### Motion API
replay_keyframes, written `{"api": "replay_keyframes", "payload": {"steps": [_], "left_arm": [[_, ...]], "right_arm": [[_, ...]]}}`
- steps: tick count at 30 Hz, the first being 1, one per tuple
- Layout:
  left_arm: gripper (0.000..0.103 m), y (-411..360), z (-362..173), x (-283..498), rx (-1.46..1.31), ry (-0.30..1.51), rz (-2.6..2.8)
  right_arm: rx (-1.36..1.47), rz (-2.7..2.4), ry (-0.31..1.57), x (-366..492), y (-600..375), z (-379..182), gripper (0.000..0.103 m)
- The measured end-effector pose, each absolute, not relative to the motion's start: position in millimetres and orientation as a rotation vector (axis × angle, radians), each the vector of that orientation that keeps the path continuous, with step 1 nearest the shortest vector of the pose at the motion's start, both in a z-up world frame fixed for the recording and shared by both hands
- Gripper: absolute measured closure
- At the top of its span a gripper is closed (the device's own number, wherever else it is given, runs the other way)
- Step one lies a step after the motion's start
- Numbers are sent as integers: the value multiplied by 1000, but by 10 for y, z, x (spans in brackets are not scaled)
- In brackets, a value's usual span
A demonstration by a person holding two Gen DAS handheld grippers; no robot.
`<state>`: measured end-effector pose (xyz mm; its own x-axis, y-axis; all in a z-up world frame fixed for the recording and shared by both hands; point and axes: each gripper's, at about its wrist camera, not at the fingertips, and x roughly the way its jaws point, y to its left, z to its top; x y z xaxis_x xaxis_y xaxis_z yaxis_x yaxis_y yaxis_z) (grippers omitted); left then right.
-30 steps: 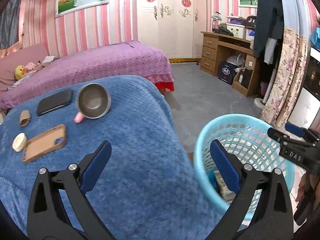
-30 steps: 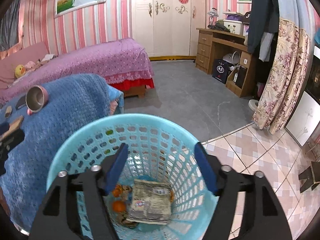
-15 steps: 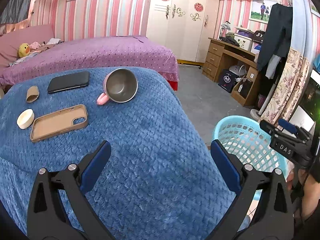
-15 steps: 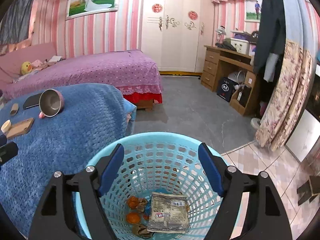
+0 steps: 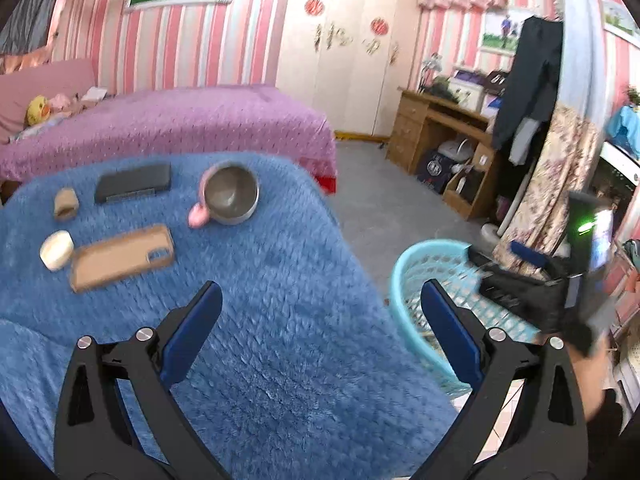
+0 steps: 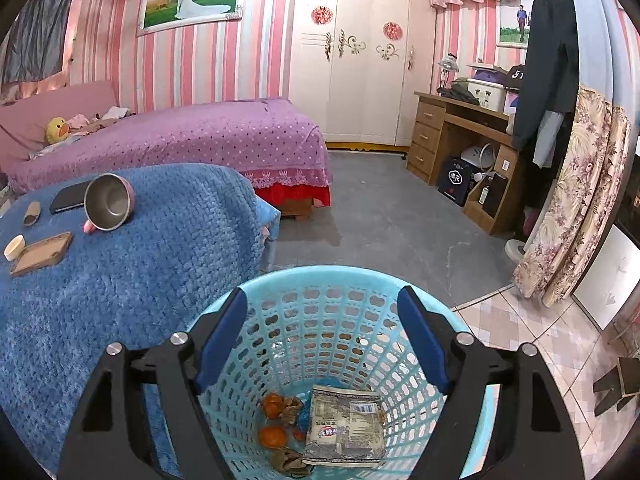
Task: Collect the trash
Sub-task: 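Move both open grippers back over the bed, then grasp the white round dish with the left gripper and lift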
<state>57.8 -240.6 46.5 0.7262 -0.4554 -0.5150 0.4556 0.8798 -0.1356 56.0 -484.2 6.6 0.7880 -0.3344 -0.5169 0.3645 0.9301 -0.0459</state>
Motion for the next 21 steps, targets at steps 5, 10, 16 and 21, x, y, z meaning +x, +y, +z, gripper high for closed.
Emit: {"api": "replay_keyframes", "payload": {"steps": [5,10,16,21], "left_arm": [[6,-2138,798,554,39,511,-476],[6,-1672,879,920,86,517,-375],[6,-888,701,1493,26,576,-288],[6,-328,474,1852,-14,602,-164]], "right_arm": [[69,-349,521,622,-4674,135,20],[66,-293,505,792,-4318,185,20],[68,-215,515,1064,-3862,151,16],[90,-165,527,1263,-3522,83,16]]}}
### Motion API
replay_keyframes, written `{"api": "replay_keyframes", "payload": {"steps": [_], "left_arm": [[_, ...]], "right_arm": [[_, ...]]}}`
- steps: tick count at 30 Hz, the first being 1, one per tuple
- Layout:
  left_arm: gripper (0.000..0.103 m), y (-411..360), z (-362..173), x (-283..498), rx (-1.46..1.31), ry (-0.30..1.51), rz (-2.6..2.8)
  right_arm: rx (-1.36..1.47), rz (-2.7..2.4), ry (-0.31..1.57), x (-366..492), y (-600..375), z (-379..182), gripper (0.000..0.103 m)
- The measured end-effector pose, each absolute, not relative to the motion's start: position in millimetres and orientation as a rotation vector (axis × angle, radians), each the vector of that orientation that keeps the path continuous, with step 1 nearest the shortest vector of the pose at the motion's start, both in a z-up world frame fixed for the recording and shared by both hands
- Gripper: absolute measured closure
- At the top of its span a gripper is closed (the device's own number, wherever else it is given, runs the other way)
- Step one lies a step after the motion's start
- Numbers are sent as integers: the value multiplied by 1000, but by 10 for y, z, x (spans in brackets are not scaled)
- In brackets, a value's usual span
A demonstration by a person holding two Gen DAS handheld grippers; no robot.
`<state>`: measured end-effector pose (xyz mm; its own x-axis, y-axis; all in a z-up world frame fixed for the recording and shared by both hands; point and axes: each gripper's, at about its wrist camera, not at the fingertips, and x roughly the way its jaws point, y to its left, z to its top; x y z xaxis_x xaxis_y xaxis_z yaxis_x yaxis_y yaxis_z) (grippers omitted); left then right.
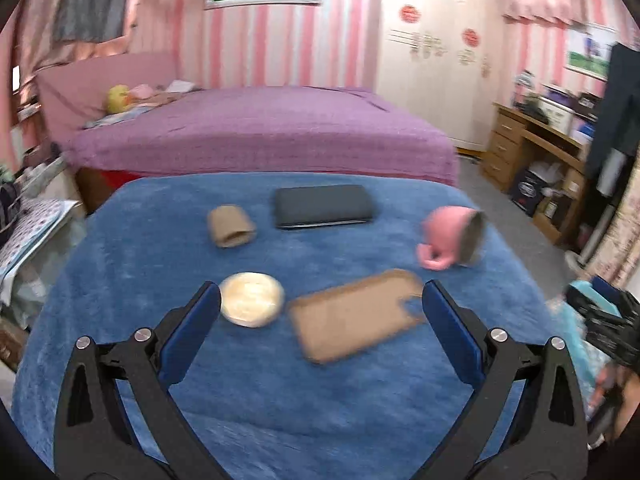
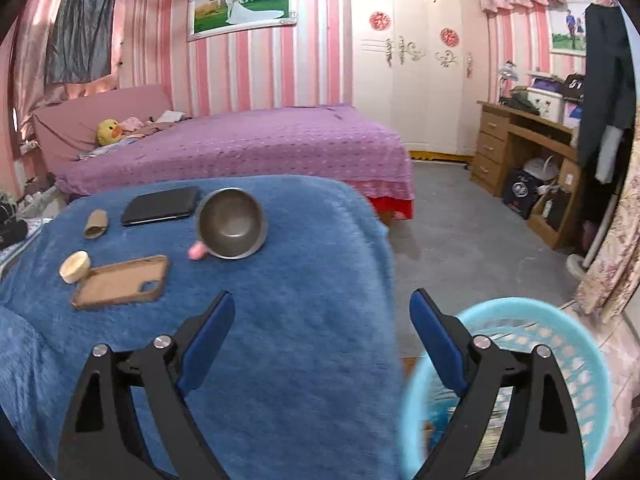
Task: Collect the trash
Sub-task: 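Grasp the white round dish with the left gripper and lift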
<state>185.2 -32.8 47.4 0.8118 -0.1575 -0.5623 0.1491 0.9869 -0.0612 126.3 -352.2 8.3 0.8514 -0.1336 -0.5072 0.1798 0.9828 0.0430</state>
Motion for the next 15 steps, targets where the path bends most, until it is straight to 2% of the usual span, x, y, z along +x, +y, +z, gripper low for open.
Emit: {"api": "replay_keyframes", "payload": {"steps": [6,15], "left_arm": [[6,107,170,2260,-74,679,-102],[6,160,-298,2651,-60,783,-74]], "right_arm": [[87,-120,551,1506,-3163,-53,16],[24,-82,608,1843,-2904,-206,16]]}}
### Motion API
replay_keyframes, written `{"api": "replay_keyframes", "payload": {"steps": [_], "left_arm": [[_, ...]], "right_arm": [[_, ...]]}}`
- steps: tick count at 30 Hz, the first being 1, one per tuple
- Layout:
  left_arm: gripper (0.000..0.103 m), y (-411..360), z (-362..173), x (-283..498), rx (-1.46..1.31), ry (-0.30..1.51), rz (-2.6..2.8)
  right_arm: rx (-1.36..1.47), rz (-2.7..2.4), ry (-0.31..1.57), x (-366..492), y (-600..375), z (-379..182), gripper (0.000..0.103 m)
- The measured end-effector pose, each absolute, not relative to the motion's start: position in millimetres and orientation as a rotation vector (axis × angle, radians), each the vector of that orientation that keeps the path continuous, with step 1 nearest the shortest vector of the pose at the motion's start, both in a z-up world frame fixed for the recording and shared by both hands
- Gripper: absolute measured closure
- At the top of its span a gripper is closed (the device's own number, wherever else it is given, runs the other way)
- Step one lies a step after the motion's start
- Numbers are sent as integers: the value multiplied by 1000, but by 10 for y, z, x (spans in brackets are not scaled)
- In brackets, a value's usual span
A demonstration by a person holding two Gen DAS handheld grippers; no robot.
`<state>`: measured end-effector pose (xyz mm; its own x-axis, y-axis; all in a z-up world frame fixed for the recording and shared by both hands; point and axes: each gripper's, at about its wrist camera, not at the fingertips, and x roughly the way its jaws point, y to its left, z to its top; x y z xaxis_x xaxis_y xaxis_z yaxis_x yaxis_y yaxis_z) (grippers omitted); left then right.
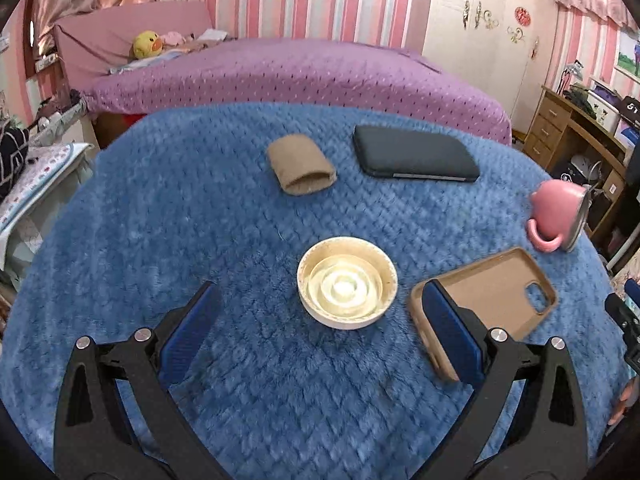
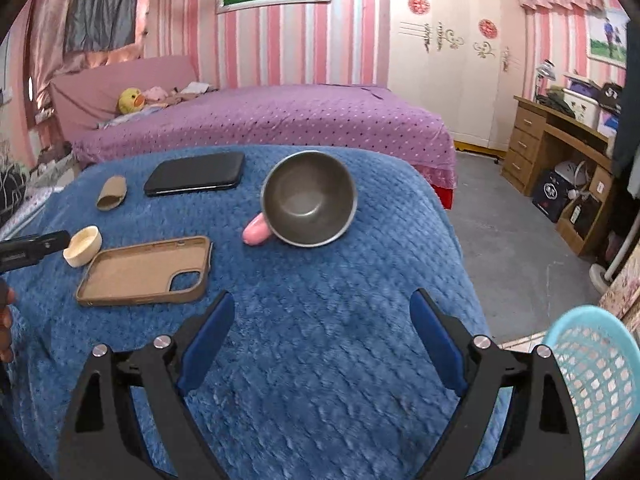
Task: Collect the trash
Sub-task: 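Grasp the white round dish with the left gripper and lift, then grasp the brown cardboard roll with the right gripper while the left holds the dish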
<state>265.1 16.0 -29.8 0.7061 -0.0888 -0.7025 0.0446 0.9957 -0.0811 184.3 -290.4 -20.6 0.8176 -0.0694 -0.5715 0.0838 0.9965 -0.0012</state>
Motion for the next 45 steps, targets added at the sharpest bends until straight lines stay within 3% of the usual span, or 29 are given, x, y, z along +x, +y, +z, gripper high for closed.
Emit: {"api": "replay_keyframes", "payload": {"steps": [9,12,13,14,21,45], "left_arm": [[15,210,-504,2888,-133,865,-107],[32,172,-501,2874,-119,859,-137],[41,154,-496,2867,-112,857,-151],[42,135,-489,2861,-105,855,-167],[42,322,-408,2811,-95,834,-142],[42,2161,-281,2653,-198,753,281]], "right_arm": [[-10,-56,654,1986,-2787,-274,16],[-19,-62,657,2016,-2753,-268,16],[-29,-63,659,2033,-2722,-266,16],[-39,-64,661,2042,-2699,-264,16],[-49,-39,655,2204,-2407,-169,16],[-84,244,691,3421,-499,-28,16]]}}
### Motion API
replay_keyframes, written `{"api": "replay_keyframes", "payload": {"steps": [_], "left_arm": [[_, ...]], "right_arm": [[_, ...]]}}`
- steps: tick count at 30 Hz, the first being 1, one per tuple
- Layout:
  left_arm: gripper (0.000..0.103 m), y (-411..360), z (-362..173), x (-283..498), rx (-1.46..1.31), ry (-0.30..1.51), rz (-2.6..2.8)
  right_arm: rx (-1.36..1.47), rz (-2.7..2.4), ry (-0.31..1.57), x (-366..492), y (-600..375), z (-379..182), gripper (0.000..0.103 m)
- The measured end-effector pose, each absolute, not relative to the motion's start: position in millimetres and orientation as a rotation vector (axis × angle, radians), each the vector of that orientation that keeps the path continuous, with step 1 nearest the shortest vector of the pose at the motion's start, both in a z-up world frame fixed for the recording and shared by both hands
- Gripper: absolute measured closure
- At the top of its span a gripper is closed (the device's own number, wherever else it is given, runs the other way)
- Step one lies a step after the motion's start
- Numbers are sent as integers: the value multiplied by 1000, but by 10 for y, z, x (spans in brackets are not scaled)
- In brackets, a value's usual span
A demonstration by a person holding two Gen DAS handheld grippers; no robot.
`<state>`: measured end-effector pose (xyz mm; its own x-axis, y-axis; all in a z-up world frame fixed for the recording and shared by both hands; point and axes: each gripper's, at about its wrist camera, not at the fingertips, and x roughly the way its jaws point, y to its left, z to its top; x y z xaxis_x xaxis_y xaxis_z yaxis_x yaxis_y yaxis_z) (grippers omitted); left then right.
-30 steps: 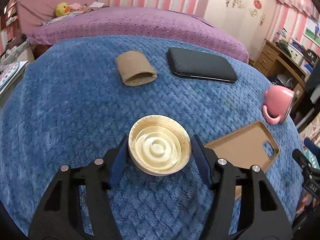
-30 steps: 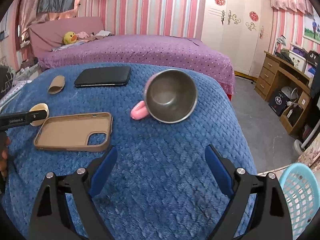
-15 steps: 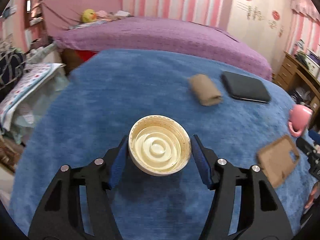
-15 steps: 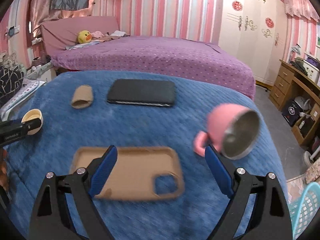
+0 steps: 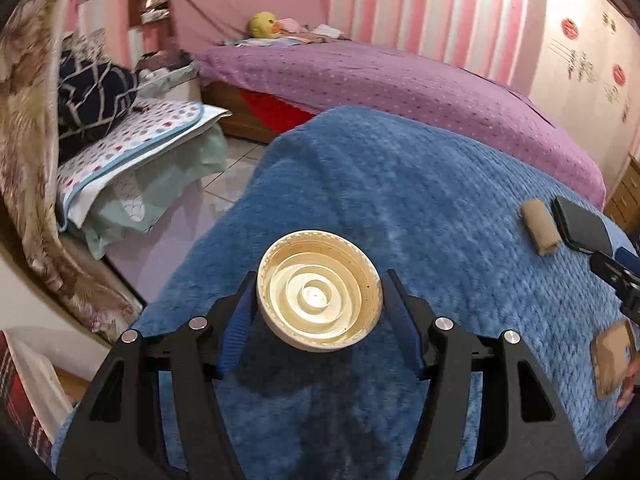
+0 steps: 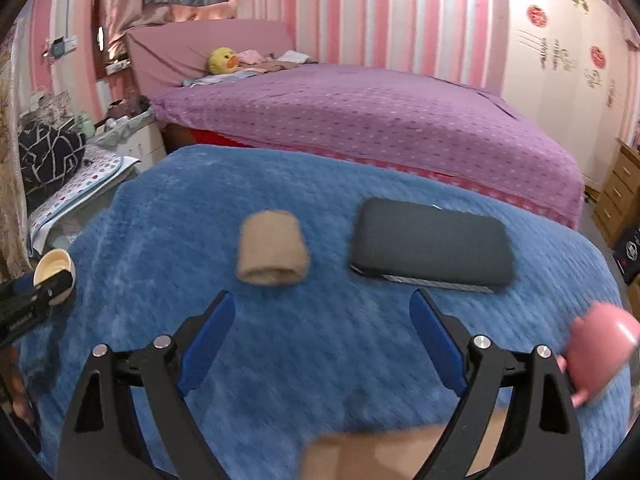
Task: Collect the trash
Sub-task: 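Grasp the brown cardboard roll with the right gripper while the left holds the dish, then carry the white dish and brown roll over the light-blue basket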
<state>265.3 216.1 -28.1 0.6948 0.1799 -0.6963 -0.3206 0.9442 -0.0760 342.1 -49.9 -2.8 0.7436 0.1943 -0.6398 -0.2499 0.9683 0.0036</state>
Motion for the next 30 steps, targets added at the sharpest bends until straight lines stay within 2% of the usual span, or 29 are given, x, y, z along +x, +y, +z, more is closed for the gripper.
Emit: {"api": "replay_keyframes", "payload": {"steps": [7,14,18,30], "left_arm": [[42,2270,-319,2686,-236,750,299],[42,2131,-293,2734,-206,745,282],[42,2042,-261,2748,-195,745,272],[42,1461,-11,2661,-116,704,185]], "right_arm": [[-91,281,773,3817,-112,-183,19],[-99,304,855,4057,19,-381,52],[-90,321,847,4042,-14,-409,56],[-52,270,743,3488,-736,23,57]]}}
